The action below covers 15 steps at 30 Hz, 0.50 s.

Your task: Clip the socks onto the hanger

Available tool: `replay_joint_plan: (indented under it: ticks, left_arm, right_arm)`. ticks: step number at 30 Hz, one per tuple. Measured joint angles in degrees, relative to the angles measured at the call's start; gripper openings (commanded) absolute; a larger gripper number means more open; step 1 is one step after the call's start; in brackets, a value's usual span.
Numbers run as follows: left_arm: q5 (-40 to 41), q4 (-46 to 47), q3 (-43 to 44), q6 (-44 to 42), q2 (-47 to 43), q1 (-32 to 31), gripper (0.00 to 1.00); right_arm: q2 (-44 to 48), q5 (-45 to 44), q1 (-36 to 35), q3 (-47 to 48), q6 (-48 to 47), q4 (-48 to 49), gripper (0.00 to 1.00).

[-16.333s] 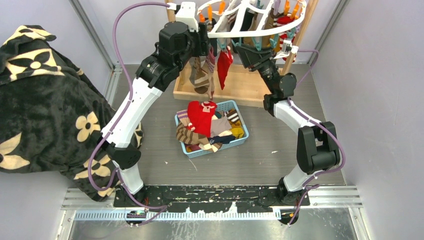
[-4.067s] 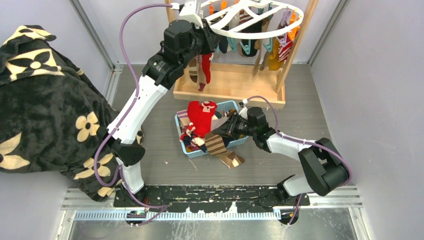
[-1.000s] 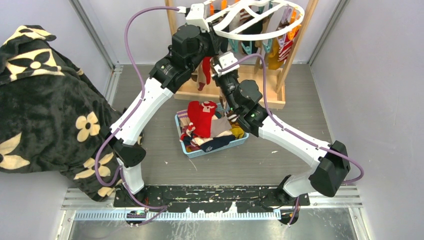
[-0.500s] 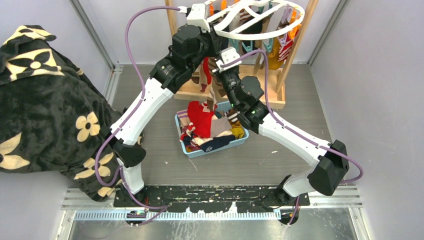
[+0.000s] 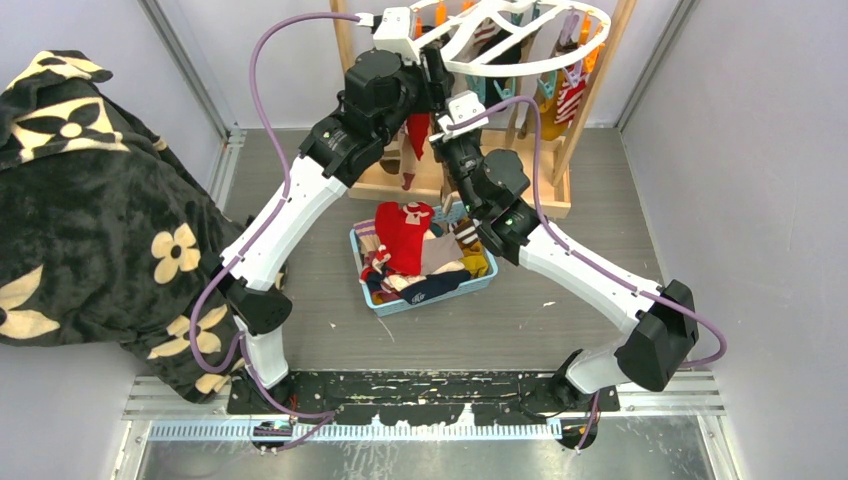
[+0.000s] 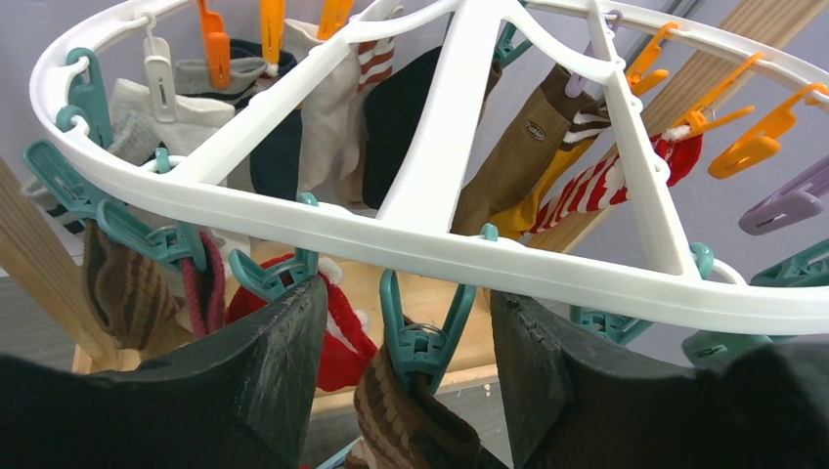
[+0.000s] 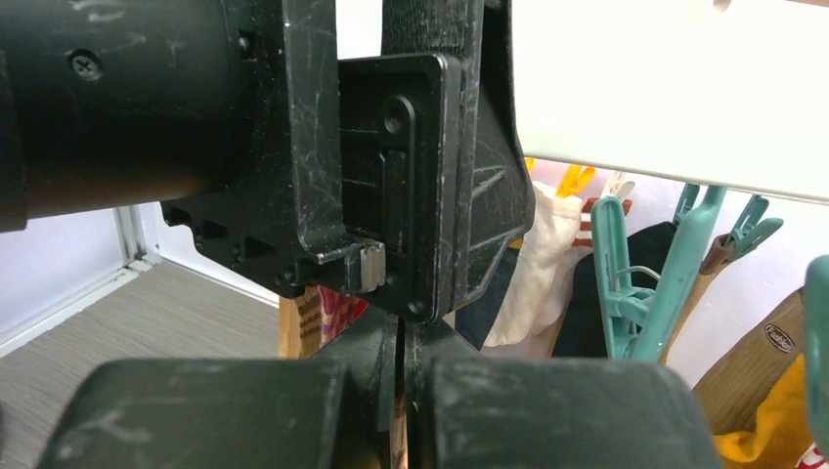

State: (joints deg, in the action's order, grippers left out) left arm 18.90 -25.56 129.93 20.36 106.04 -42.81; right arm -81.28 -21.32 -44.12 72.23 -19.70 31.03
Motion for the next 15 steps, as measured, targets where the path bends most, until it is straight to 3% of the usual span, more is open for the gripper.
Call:
replay_joint_plan:
  ticks: [2,4,6,15]
  left_arm:
    - [0.1,0.0,0.0,0.0,0.0,0.0,0.63]
    - [0.2,0.0,0.0,0.0,0.0,0.0,0.63]
    - [0.2,0.0,0.0,-0.1,0.0,0.0,0.63]
    - [0.7,0.0,-1.2,-0.2,-0.6,0.0,0.62]
  right_arm:
    - [0.0,0.4,0.0,0.0,0.5,-0.2,0.08]
    - [0.0,0.9,0.0,0.0,1.0,-0.7,0.32]
    - [0.0,1.3,0.1,0.1,2.1,-1.5,0.44]
    - [6.1,2.5,1.2,-1.9,8.3,-6.1,0.54]
